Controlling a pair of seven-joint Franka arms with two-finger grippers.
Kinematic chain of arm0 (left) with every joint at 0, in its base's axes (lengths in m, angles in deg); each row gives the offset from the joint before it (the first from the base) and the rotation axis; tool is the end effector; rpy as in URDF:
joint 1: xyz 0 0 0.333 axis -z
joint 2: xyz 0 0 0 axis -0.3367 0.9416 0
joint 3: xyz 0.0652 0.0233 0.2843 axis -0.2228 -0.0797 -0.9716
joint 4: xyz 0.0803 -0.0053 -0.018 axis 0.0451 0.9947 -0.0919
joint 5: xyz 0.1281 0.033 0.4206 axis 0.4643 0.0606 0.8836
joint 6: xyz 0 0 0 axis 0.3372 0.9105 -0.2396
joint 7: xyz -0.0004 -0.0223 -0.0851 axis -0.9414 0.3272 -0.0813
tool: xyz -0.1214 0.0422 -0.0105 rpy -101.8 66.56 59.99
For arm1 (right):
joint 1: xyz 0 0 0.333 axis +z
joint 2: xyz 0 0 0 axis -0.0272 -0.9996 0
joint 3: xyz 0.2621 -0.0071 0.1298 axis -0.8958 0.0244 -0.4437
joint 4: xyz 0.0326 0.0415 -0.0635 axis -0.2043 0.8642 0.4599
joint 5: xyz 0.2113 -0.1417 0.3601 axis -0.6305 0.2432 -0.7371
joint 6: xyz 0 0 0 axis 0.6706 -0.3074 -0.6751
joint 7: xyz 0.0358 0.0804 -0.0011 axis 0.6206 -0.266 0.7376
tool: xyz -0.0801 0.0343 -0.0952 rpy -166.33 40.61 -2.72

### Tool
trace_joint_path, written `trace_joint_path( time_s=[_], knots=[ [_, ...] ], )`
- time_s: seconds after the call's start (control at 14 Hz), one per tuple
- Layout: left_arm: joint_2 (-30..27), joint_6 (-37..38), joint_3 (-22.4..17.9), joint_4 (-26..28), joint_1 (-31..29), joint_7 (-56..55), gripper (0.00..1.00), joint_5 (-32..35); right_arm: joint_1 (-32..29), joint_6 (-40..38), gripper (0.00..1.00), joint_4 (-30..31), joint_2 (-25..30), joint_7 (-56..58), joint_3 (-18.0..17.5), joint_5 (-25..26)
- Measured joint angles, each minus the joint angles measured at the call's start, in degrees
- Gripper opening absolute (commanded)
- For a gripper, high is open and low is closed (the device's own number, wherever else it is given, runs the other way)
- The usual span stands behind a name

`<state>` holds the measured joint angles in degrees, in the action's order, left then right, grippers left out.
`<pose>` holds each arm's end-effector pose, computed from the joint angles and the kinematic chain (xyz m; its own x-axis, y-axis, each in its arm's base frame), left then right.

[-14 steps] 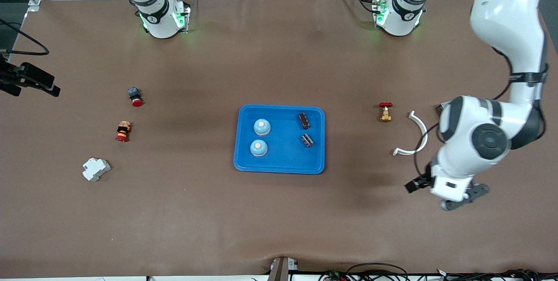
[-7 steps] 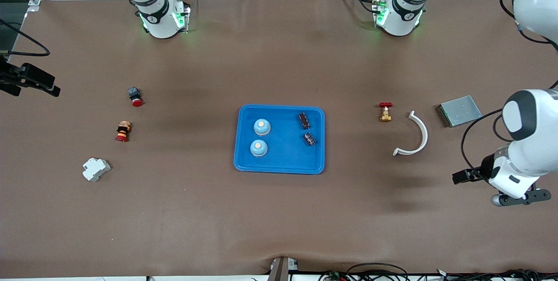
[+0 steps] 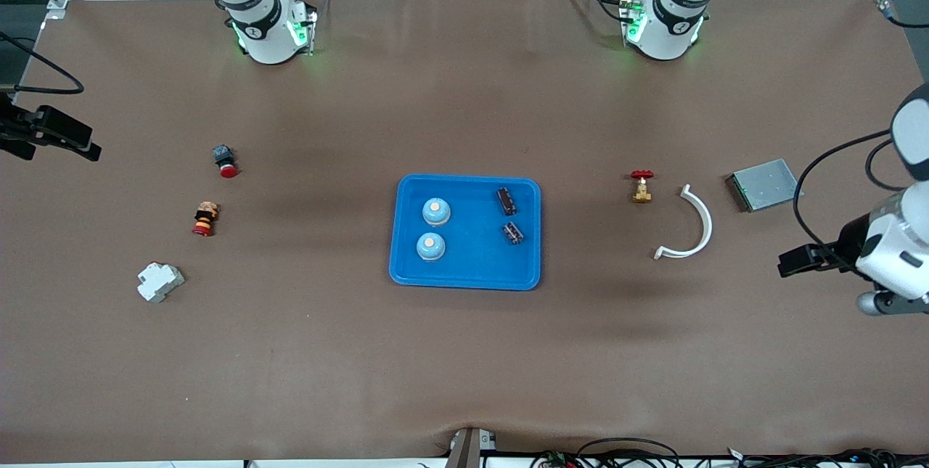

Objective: Place electrolytic capacitor and blue bell in tray

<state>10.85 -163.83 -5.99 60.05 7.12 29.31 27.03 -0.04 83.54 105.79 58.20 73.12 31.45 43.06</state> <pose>0.7321 -0.0069 0.4629 0.9946 0.0626 0.0828 0.0627 -0.9980 0.0012 0.6219 -0.0199 0.6062 0.9991 -0.0431 -0.0028 -0.0431 -0.9988 -0.0243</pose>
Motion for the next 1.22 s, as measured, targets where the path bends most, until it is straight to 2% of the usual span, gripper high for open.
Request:
trace_joint_path(
  time_s=[0.79,0.93,1.22],
  knots=[
    [-1.2,-1.3,0.0,-0.2,-0.4,0.8,1.00,-0.1,0.0,0.0,1.00,0.0,0.0,0.0,0.0,0.0],
    [-3.1,-1.4,0.1,-0.7,-0.2,0.8,1.00,-0.3,0.0,0.0,1.00,0.0,0.0,0.0,0.0,0.0],
    [-7.8,-1.2,-0.1,-0.6,1.1,0.8,1.00,-5.2,0.0,0.0,1.00,0.0,0.0,0.0,0.0,0.0]
  ],
)
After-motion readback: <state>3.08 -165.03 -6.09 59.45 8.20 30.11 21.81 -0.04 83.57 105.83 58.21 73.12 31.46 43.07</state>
